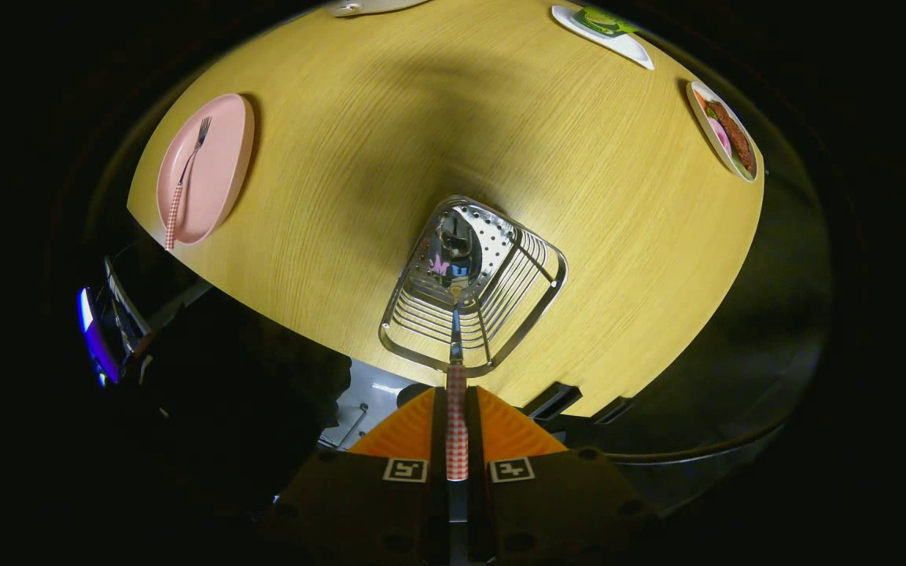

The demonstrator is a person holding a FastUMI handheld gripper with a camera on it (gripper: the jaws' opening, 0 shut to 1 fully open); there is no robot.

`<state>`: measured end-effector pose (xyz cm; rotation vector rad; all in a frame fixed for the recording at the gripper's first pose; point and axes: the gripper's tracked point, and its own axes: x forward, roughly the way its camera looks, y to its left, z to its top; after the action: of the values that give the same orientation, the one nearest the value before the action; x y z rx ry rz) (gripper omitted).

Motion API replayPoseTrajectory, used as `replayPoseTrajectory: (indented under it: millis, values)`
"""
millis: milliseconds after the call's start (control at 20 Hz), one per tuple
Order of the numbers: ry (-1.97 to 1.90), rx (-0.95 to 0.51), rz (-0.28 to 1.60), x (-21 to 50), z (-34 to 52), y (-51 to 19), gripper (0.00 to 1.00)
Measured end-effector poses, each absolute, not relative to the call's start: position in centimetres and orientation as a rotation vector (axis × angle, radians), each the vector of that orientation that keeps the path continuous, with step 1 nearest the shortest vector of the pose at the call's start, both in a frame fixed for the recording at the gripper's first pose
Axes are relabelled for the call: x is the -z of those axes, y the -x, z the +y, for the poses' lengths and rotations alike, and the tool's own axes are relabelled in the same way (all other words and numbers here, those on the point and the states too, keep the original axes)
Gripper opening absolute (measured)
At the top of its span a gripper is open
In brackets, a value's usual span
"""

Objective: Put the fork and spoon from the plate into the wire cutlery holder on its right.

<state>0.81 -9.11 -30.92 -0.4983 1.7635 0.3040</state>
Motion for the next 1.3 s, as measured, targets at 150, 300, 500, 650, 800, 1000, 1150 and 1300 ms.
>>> replayPoseTrajectory:
  millis: [150, 300, 500, 650, 800, 1000, 1150, 1300]
  values:
    - [0.49, -0.301, 1.729, 30.6, -9.1, -1.2, 0.16]
    - [0.508, -0.306, 1.723, 30.2, -9.6, -0.9, 0.17]
    - [0.517, -0.305, 1.652, 28.4, -9.9, -1.6, 0.18]
    - [0.476, -0.307, 1.537, 25.4, -8.8, -3.0, 0.19]
    - [0.386, -0.345, 1.405, 22.2, -5.2, -4.0, 0.19]
    - [0.161, -0.528, 1.245, 20.0, 5.8, -2.8, 0.2]
    - [0.078, -0.619, 1.209, 21.7, 13.1, -1.0, 0.29]
    - [0.02, -0.63, 1.225, 24.3, 18.5, 0.2, 0.29]
